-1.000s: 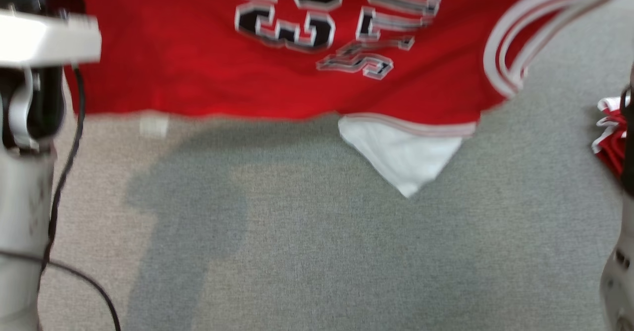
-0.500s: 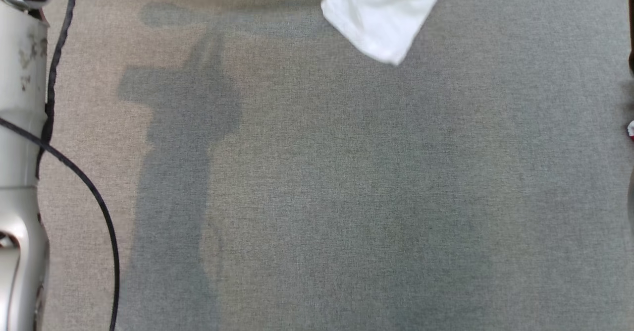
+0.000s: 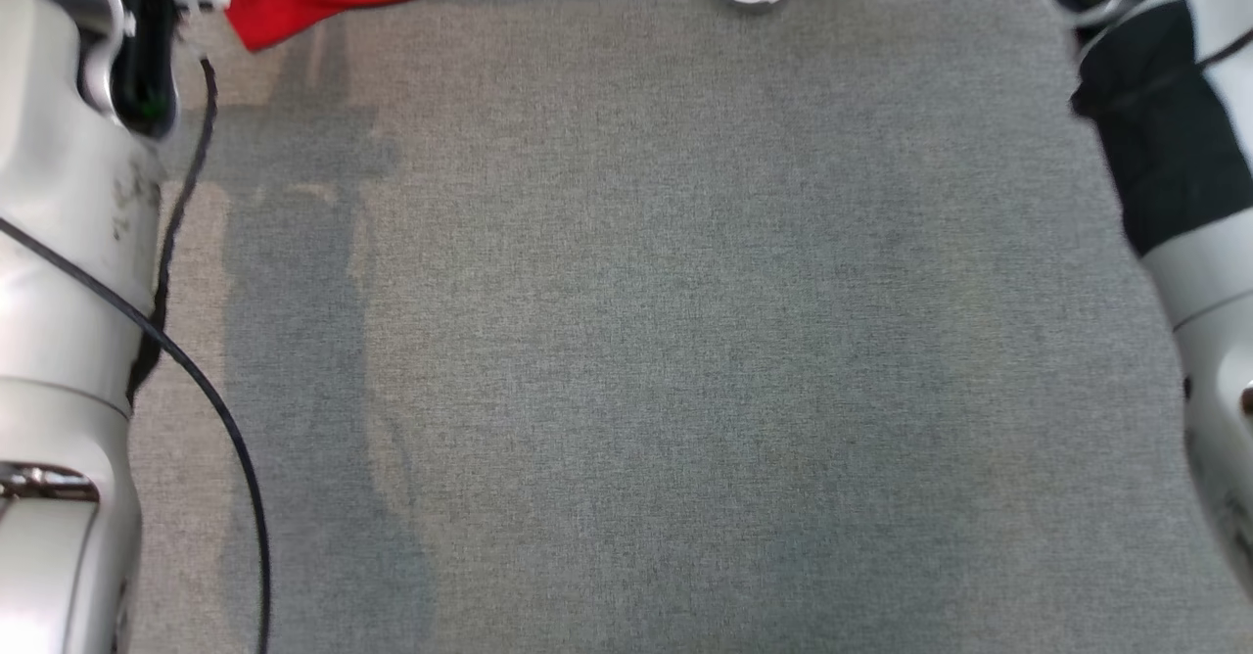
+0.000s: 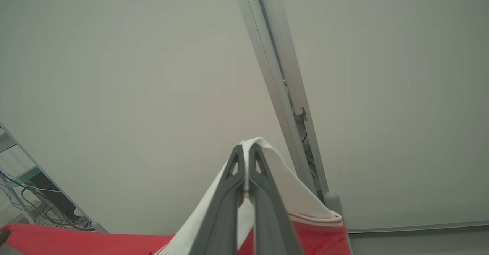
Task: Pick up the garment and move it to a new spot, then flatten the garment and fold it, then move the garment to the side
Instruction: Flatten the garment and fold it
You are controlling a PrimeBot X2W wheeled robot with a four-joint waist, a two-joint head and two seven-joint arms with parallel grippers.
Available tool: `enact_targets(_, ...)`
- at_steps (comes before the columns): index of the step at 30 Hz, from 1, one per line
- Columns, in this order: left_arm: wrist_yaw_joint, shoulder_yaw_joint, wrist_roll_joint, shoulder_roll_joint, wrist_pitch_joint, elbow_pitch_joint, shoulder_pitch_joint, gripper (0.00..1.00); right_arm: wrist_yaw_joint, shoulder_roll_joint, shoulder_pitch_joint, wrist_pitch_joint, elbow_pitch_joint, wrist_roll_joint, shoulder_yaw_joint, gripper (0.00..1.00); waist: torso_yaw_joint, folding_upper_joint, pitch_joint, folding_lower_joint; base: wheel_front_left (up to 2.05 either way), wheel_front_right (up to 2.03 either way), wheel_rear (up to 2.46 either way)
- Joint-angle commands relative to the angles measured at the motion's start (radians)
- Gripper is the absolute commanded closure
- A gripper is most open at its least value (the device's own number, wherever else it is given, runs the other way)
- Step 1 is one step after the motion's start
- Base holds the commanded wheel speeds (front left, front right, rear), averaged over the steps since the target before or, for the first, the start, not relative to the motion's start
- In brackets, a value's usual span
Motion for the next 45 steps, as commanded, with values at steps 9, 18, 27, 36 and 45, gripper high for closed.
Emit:
enact_targets(9,-0.009,0.029,-0.086,-0.022,-0.015,-0.086,0.303,1.0,0.002,-0.014,0.404,-0.055,-0.095,0.239,0.057,1.0,0.014,0.0,-0.028,0.0,0.0,0.0,0.0)
enact_targets(18,-0.007,0.111,-0.022,-0.025,-0.015,-0.317,0.664,1.0,0.002,-0.072,0.846,-0.062,-0.324,0.371,0.096,1.0,0.002,0.0,-0.135,0.0,0.0,0.0,0.0)
enact_targets(27,-0.007,0.161,0.045,-0.025,-0.015,-0.516,0.977,1.0,0.001,-0.165,1.208,-0.053,-0.591,0.448,0.147,1.0,-0.012,0.0,-0.233,0.0,0.0,0.0,0.0)
enact_targets(36,0.008,0.185,-0.036,0.022,0.086,-0.727,1.195,1.0,0.001,-0.255,1.505,0.063,-0.846,0.447,0.112,1.0,-0.022,0.0,-0.31,0.0,0.0,0.0,0.0)
enact_targets(45,0.136,0.213,-0.03,0.062,0.238,-1.076,1.45,1.0,0.001,-0.233,1.777,0.3,-1.079,0.375,-0.046,1.0,-0.041,0.0,-0.378,0.0,0.0,0.0,0.0)
